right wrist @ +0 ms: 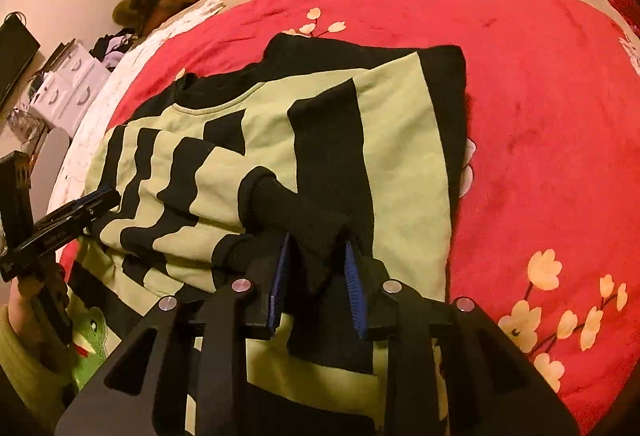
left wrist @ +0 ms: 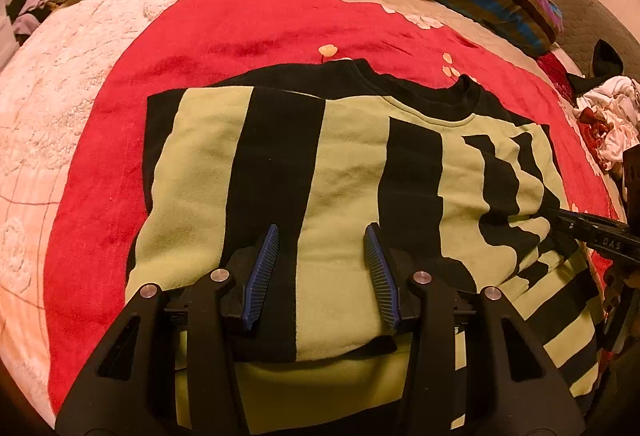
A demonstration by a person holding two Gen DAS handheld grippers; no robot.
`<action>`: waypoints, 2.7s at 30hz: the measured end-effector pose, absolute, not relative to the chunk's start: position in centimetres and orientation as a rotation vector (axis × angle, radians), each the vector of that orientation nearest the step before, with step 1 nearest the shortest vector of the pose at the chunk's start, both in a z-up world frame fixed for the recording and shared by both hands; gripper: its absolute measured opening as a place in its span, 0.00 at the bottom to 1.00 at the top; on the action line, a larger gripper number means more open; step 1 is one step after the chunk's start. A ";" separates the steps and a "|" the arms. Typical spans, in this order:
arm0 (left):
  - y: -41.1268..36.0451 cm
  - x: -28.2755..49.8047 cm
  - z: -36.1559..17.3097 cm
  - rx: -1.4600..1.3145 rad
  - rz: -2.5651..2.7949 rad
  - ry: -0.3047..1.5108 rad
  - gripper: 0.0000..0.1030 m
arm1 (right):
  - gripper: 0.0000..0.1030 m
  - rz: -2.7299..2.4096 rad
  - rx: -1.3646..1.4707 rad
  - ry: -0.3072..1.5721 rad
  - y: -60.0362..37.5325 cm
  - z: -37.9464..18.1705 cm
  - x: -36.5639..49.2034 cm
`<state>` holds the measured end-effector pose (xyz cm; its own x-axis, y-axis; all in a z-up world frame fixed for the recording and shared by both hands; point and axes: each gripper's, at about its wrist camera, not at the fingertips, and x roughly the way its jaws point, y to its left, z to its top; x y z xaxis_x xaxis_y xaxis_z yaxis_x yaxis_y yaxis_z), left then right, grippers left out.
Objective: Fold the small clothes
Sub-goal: 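Move both tools back toward the sweater hem with the frog patch, then grasp the sweater hem with the right tool while the left tool grasps it too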
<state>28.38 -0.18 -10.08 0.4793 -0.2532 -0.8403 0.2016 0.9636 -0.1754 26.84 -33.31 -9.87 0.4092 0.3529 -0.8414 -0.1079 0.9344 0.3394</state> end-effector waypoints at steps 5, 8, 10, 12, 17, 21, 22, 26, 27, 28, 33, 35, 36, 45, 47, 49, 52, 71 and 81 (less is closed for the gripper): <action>-0.3 27.7 -9.6 -0.063 -0.269 1.030 0.52 | 0.50 0.283 0.273 1.089 -34.3 -8.6 25.6; -0.2 26.8 -9.1 -0.060 -0.259 1.019 0.54 | 0.55 0.288 0.264 1.063 -34.4 -7.6 24.3; 0.0 26.1 -8.5 -0.060 -0.261 1.006 0.58 | 0.61 0.291 0.269 1.040 -34.6 -7.1 23.3; 0.1 25.4 -7.8 -0.063 -0.261 0.994 0.63 | 0.68 0.295 0.284 1.011 -34.8 -6.5 22.3; 1.1 23.3 -5.7 -0.079 -0.231 0.954 0.72 | 0.83 0.300 0.301 0.958 -34.8 -5.2 20.1; 1.9 21.6 -4.6 -0.086 -0.203 0.925 0.82 | 0.90 0.298 0.284 0.925 -34.6 -4.1 18.3; 2.1 21.1 -4.3 -0.084 -0.194 0.917 0.86 | 0.91 0.299 0.280 0.918 -34.6 -3.9 17.8; 3.0 18.9 -3.4 -0.075 -0.168 0.892 0.90 | 0.93 0.292 0.238 0.889 -34.5 -2.8 16.4; 3.2 18.4 -3.2 -0.072 -0.161 0.890 0.90 | 0.93 0.290 0.231 0.884 -34.5 -2.6 16.1; 3.4 18.0 -3.0 -0.070 -0.158 0.888 0.91 | 0.93 0.288 0.226 0.880 -34.5 -2.4 15.9; 4.2 15.8 -1.7 -0.027 -0.132 0.860 0.91 | 0.94 0.290 0.202 0.883 -34.5 -1.6 14.5; 4.6 15.0 -1.4 -0.019 -0.119 0.857 0.91 | 0.94 0.293 0.189 0.891 -34.4 -1.5 13.8; 4.9 14.5 -1.2 -0.019 -0.113 0.856 0.91 | 0.94 0.297 0.181 0.896 -34.4 -1.6 13.4; 6.5 10.2 -2.3 0.024 -0.086 0.914 0.91 | 0.94 0.284 0.090 0.974 -33.6 -2.9 9.1; 6.9 9.2 -2.8 0.013 -0.088 0.940 0.91 | 0.94 0.289 0.110 0.993 -33.6 -3.4 8.4; 7.1 8.4 -3.2 0.008 -0.082 0.959 0.91 | 0.94 0.291 0.115 1.012 -33.5 -3.7 7.6; 7.4 7.2 -3.8 -0.002 -0.084 0.989 0.91 | 0.94 0.291 0.117 1.028 -33.3 -3.8 6.7; 7.0 2.6 -6.3 -0.090 -0.164 1.128 0.91 | 0.94 0.283 0.225 1.227 -33.9 -7.0 0.0; 5.4 1.6 -9.5 -0.136 -0.262 1.250 0.91 | 0.94 0.269 0.259 1.330 -34.2 -9.3 -0.3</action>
